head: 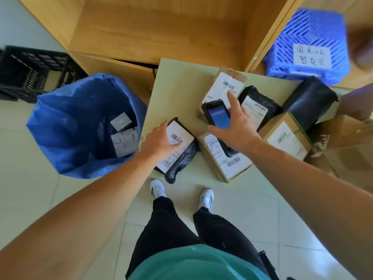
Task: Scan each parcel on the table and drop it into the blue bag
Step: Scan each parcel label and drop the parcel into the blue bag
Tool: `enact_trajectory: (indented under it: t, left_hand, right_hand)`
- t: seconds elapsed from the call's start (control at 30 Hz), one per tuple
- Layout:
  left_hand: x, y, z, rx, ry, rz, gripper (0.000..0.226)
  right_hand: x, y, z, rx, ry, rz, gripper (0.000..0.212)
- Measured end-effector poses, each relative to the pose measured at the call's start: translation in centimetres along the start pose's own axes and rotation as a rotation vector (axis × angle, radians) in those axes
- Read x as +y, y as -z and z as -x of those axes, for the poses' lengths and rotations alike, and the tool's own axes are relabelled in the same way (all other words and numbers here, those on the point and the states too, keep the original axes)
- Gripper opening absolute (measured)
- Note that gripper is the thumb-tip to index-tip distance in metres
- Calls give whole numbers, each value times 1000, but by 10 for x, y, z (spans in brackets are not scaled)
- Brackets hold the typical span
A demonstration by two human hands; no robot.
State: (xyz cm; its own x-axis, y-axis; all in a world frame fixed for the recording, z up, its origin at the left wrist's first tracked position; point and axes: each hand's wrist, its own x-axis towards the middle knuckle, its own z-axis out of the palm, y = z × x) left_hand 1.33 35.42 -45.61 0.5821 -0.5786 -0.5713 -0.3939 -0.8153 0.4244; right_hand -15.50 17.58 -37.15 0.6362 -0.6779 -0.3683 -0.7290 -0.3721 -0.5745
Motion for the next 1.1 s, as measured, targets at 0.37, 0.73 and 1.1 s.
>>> enact_trajectory:
  t: [0.37,0.73,1.1]
  left_hand:
    - [-11,-45,30,18,46,-480,143]
    - [-20,65,39,219,-300,-748,137]
    - [-28,130,46,222,-345,-895,137]
  right_hand:
    - [21,-13,23,-74,108,164,109]
    - [-6,7,17,-217,514,724,114]
    - [-57,18,7,-160,637,812,116]
